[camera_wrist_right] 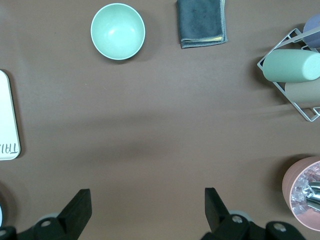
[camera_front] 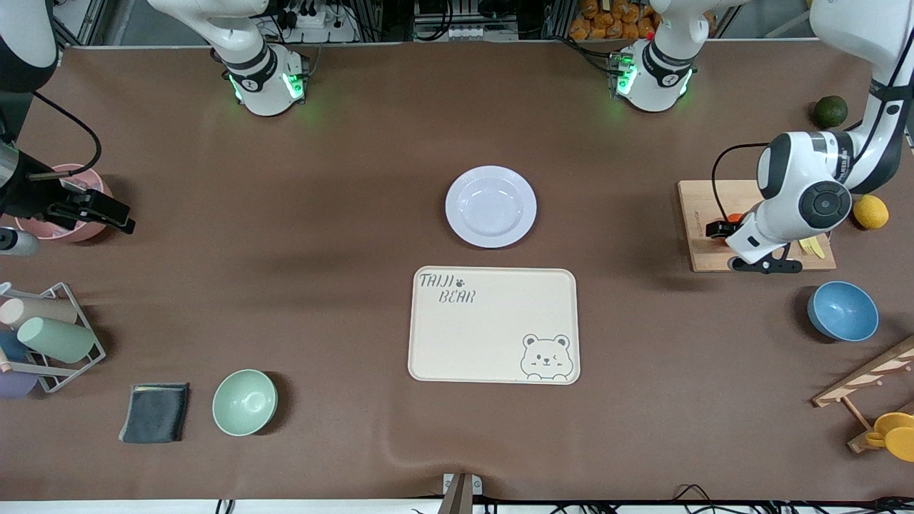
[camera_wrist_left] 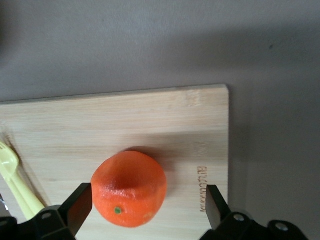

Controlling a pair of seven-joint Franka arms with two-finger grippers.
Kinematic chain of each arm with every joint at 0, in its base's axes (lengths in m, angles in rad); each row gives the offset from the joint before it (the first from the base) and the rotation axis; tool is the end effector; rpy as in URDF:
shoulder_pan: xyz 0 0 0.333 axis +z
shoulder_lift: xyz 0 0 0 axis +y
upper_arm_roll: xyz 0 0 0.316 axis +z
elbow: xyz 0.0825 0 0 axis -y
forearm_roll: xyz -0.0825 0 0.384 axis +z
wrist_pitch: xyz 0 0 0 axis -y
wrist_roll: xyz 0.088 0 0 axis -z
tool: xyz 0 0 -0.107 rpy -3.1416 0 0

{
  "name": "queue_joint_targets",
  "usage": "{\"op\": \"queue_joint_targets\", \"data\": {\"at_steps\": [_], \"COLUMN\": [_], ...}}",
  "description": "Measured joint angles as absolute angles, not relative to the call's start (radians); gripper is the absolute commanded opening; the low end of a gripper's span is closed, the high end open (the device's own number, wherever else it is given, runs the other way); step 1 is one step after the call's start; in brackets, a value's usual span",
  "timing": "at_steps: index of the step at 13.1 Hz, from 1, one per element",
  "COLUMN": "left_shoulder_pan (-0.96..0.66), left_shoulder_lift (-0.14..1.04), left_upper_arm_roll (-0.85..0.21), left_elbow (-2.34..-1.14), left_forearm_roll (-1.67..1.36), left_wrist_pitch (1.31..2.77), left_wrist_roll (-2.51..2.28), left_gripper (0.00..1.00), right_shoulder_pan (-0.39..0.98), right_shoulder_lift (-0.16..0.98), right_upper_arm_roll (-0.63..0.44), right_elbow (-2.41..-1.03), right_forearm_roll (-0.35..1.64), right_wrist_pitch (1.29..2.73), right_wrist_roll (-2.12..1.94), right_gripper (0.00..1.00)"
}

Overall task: Place orange and plate with both arms
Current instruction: 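Lower the left gripper around the orange and close it, then lift the orange and carry it toward the white plate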

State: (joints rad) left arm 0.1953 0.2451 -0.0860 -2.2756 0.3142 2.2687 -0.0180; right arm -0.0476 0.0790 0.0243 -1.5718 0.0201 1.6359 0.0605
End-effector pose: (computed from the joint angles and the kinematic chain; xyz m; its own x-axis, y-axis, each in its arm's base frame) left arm 0.5030 0.0623 0.2307 0.9624 -0.0800 -0.2597 -0.1258 -0.9783 -0.1648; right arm 0.5828 -0.0121 0.5848 0.9962 -0.0850 -0.0162 -0.0854 -0.9961 -0.0210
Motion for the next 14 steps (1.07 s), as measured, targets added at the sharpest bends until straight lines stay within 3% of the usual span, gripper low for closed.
{"op": "queue_joint_targets", "data": {"at_steps": [7,9,10,11,14], "left_shoulder_pan": [0.235,0.242,0.246,0.248,0.248], "left_shoulder_lift": [0.3,0.313,0.317,0.318,0.314], "left_upper_arm_roll": [-0.086,-0.086,-0.086,-0.086,-0.089], "left_elbow": [-2.309,-2.315,-2.315,-2.315,-2.312], "left_forearm_roll": [0.414,0.436,0.443,0.446,0.447], "left_wrist_pitch": [2.326,2.333,2.335,2.336,2.339], "left_wrist_roll": [-0.018,-0.018,-0.018,-0.018,-0.018], "left_gripper": [1.0,0.44,0.25,0.17,0.15], "right_shoulder_pan": [-0.047,-0.048,-0.048,-0.048,-0.048], "right_shoulder_lift": [0.079,0.079,0.079,0.079,0.08], "right_upper_arm_roll": [0.025,0.025,0.024,0.024,0.024], "right_elbow": [-1.572,-1.572,-1.572,-1.572,-1.572], "right_forearm_roll": [0.021,0.021,0.021,0.021,0.021], "right_wrist_pitch": [1.636,1.636,1.634,1.629,1.62], "right_wrist_roll": [0.061,0.061,0.061,0.061,0.061], "right_gripper": [1.0,1.0,1.0,1.0,1.0]}}
